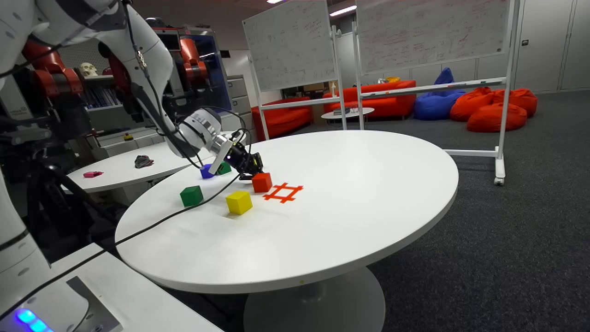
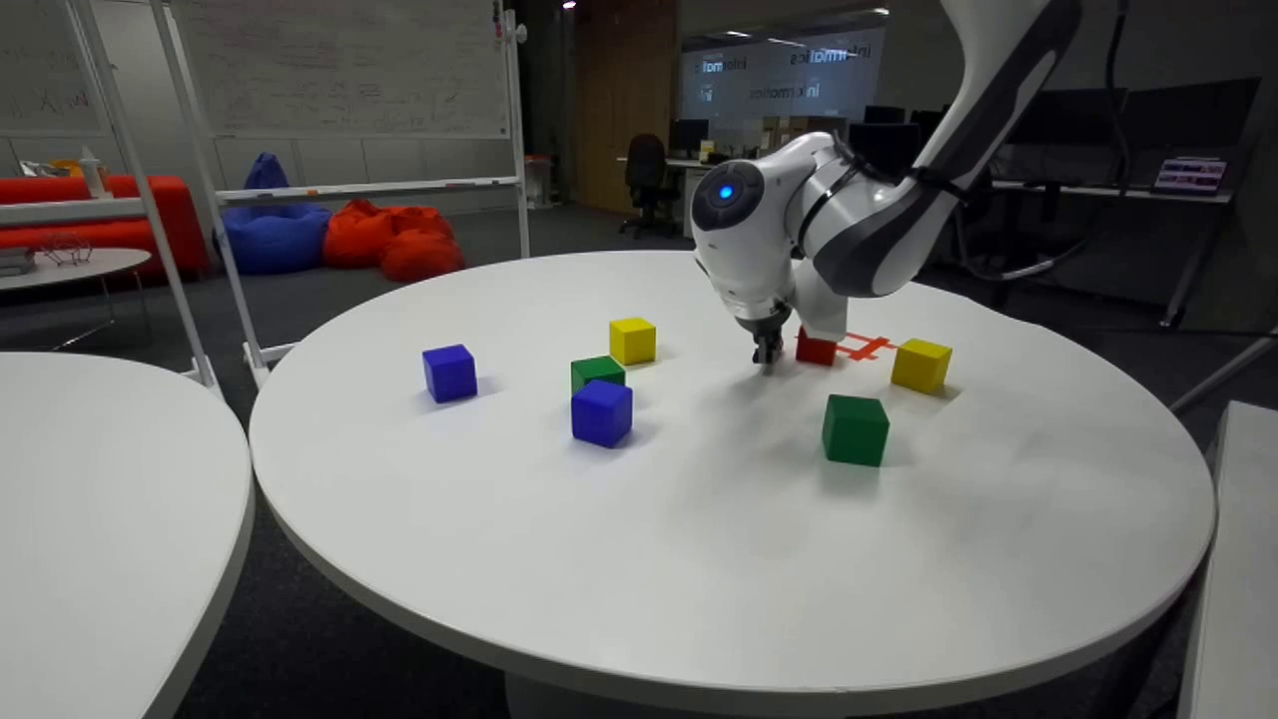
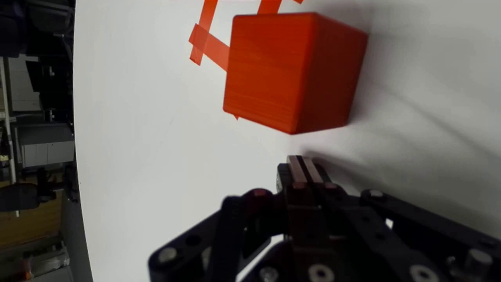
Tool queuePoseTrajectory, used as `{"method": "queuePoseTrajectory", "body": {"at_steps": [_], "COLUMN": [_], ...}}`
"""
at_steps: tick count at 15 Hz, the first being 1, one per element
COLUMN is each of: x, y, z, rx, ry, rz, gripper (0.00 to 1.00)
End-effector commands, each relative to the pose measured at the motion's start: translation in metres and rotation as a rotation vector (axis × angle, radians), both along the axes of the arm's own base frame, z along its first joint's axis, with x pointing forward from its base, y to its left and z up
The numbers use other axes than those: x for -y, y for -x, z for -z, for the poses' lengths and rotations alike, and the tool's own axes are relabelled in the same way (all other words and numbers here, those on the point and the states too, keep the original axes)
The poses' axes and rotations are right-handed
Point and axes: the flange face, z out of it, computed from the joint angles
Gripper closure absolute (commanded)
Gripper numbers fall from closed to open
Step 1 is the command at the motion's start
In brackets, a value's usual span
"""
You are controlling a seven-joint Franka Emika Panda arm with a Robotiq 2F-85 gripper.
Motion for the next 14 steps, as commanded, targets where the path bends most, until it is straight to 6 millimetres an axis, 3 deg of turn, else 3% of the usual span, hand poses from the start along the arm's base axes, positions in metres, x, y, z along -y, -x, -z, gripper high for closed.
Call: {"method": "queuePoseTrajectory", "body": {"at_steps": [1, 7, 11, 14], "x": [-0.009, -0.046, -0.053, -0.056], "y": [0.001, 0.012, 0.017, 0.031], "z": [0.015, 0.011, -0.005, -0.026], "rx": [-0.031, -0.063, -0.047, -0.005], "ry": [0.009, -0.076, -0.099, -0.115], "rz": [-0.043, -0.185, -0.195, -0.207], "gripper": [1.0, 1.0, 1.0, 1.0]}}
